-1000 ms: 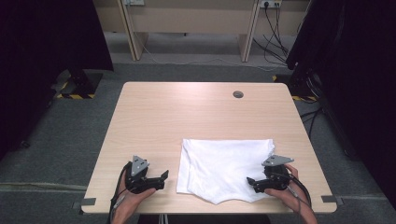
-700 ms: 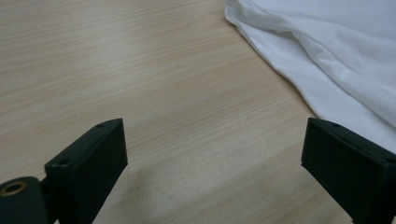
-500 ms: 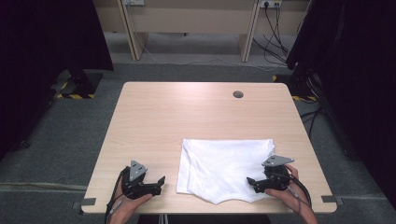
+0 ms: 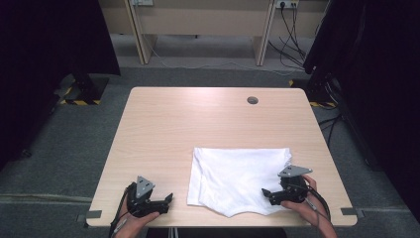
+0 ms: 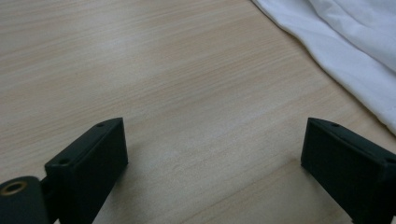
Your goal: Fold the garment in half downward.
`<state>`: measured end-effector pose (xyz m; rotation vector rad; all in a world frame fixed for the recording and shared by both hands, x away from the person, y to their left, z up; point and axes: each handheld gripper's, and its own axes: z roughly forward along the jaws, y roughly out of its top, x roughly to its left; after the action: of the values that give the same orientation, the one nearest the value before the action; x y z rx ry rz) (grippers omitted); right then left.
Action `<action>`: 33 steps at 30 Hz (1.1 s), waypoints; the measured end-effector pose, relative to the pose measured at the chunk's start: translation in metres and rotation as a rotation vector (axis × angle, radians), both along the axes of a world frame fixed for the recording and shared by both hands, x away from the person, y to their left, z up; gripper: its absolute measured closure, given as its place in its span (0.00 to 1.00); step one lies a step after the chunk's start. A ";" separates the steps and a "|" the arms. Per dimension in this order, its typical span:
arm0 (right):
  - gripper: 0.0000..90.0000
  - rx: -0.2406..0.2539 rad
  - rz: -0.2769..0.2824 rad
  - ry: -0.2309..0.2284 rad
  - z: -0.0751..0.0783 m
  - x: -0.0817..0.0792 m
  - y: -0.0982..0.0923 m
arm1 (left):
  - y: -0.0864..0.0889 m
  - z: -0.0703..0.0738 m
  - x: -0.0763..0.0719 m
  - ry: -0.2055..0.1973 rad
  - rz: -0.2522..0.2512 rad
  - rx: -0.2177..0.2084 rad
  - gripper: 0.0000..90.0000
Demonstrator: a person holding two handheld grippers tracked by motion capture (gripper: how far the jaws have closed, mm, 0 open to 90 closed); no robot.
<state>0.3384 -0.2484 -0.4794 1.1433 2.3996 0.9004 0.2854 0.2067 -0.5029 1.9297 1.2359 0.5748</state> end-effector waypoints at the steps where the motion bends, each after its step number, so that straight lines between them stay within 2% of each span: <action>1: 0.09 0.000 0.000 0.000 0.000 0.000 0.000 | 0.000 0.000 0.000 -0.002 0.001 -0.001 0.07; 5: 0.09 0.002 0.002 -0.001 0.000 -0.001 -0.001 | 0.000 -0.002 -0.001 -0.014 -0.002 0.009 0.06; 8: 0.10 0.032 0.004 0.002 0.002 -0.002 -0.004 | 0.000 -0.002 -0.002 -0.016 0.000 0.007 0.05; 16: 0.09 0.107 -0.028 -0.067 0.007 -0.013 -0.018 | 0.000 -0.003 -0.004 -0.017 -0.001 0.008 0.03; 33: 0.06 0.164 -0.051 -0.132 0.013 -0.032 -0.021 | 0.001 -0.004 -0.004 -0.025 -0.010 0.002 0.03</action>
<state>0.3068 -0.2691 -0.4666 1.1579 2.2150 1.1364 0.2812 0.2076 -0.5069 1.9240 1.2094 0.5936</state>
